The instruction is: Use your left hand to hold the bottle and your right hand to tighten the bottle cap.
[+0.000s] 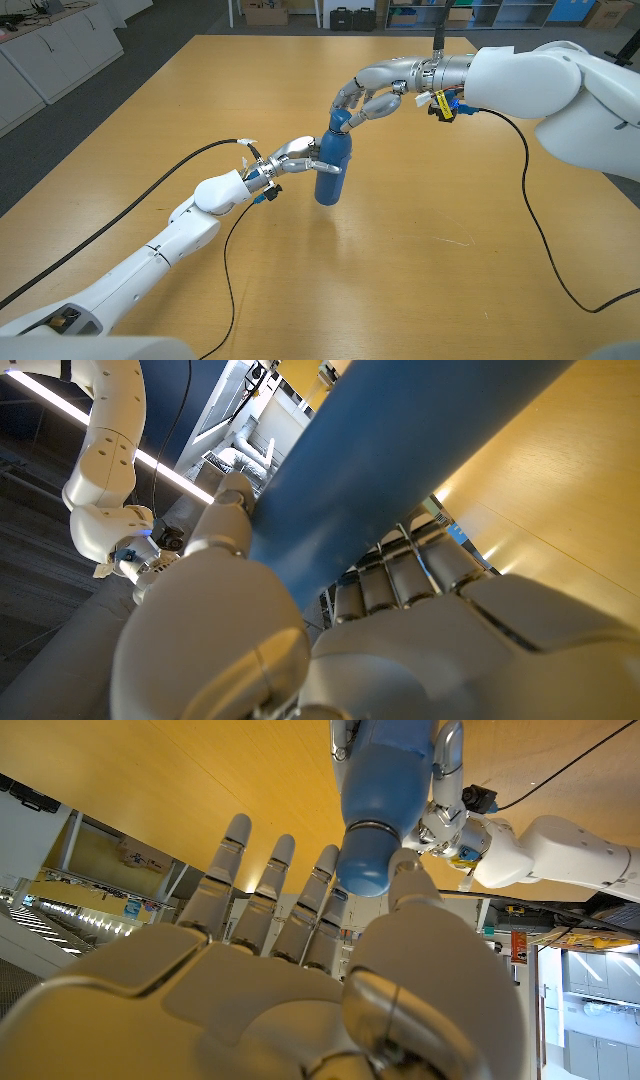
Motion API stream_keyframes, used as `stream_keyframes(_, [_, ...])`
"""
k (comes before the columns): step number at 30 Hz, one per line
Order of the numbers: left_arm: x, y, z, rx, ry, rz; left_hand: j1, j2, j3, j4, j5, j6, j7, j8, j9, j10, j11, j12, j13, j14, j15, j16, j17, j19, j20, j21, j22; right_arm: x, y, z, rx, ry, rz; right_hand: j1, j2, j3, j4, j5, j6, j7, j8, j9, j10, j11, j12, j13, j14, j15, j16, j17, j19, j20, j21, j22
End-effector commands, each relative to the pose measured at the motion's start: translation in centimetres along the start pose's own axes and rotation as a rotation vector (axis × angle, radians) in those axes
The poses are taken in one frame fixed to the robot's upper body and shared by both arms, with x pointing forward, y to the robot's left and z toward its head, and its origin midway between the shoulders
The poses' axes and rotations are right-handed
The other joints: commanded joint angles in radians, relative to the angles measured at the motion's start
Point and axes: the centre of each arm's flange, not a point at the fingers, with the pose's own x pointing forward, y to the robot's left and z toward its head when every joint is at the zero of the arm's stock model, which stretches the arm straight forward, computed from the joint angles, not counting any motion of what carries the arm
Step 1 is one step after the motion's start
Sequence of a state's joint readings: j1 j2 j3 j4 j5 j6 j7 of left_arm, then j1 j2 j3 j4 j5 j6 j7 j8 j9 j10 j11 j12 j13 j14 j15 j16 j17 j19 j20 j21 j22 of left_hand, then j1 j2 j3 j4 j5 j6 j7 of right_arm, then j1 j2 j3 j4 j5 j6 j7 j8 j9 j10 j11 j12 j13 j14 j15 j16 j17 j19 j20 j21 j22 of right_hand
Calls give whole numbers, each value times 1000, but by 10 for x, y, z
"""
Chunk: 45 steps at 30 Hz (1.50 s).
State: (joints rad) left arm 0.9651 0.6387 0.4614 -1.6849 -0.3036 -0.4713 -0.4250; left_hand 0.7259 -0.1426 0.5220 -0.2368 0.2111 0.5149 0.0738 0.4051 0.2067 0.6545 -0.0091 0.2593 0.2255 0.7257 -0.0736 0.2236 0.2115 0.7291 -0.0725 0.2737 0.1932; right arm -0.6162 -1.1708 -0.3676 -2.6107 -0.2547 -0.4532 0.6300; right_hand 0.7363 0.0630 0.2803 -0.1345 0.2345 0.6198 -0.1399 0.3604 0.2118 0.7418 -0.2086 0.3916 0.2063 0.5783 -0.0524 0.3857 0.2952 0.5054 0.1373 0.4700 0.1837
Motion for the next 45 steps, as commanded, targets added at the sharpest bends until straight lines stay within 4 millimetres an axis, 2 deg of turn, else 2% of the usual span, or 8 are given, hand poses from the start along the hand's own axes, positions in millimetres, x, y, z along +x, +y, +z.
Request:
stream_keyframes(1, [-1, 1, 7, 29, 9, 24, 134, 192, 74, 73, 7, 158, -139, 3, 4, 98, -88, 3, 4, 18, -156, 3, 5, 11, -90, 9, 5, 6, -3, 4, -11, 19, 44, 17, 58, 10, 3, -3, 156, -63, 28, 0, 68, -5, 16, -1, 50, -72, 18, 2, 39, -15, 13, 4])
stream_keyframes(4, [-2, 1, 8, 29, 10, 31, 135, 193, 75, 73, 7, 161, -139, 4, 4, 101, -86, 3, 4, 19, -157, 4, 5, 12, -91, 10, 5, 7, -5, 5, -17, 28, 58, 24, 64, 14, 2, -5, 170, -66, 32, -1, 92, -5, 20, -2, 70, -79, 23, 0, 51, -26, 17, 4])
stream_keyframes(10, [-4, 2, 8, 38, 20, 48, 136, 194, 76, 71, 8, 164, -138, 4, 4, 105, -85, 4, 5, 20, -156, 3, 5, 14, -92, 10, 5, 6, -8, 5, -29, 54, 75, 27, 69, 15, 2, -10, 186, -64, 36, -2, 115, -6, 21, -4, 95, -75, 27, -5, 70, -30, 23, 5])
stream_keyframes(22, [-6, 3, 11, 49, 18, 66, 136, 194, 77, 70, 8, 165, -138, 3, 4, 102, -86, 1, 6, 21, -155, 2, 5, 13, -91, 11, 5, -1, -12, 9, -29, 89, 64, 27, 72, 14, 4, -20, 205, -60, 39, -4, 165, -5, 23, -7, 141, -89, 36, -11, 108, -46, 35, 5])
stream_keyframes(36, [-13, -1, 16, 108, 22, 174, 136, 196, 78, 69, 8, 164, -136, 2, 4, 102, -85, 0, 7, 22, -155, 0, 5, 11, -88, 11, 5, -5, -12, 5, 49, 189, 29, 24, 79, 14, 9, -31, 233, -22, 45, -5, 211, 9, 23, -10, 210, -82, 46, -25, 148, -66, 49, 6])
stream_keyframes(45, [-14, -4, 17, 149, 28, 239, 136, 198, 79, 69, 8, 165, -136, 1, 5, 103, -85, -1, 7, 23, -155, 0, 6, 9, -87, 10, 5, -6, -8, 4, 99, 216, -4, 21, 80, 13, 12, -35, 235, -14, 43, -6, 215, 13, 19, -11, 224, -85, 47, -29, 159, -73, 53, 6])
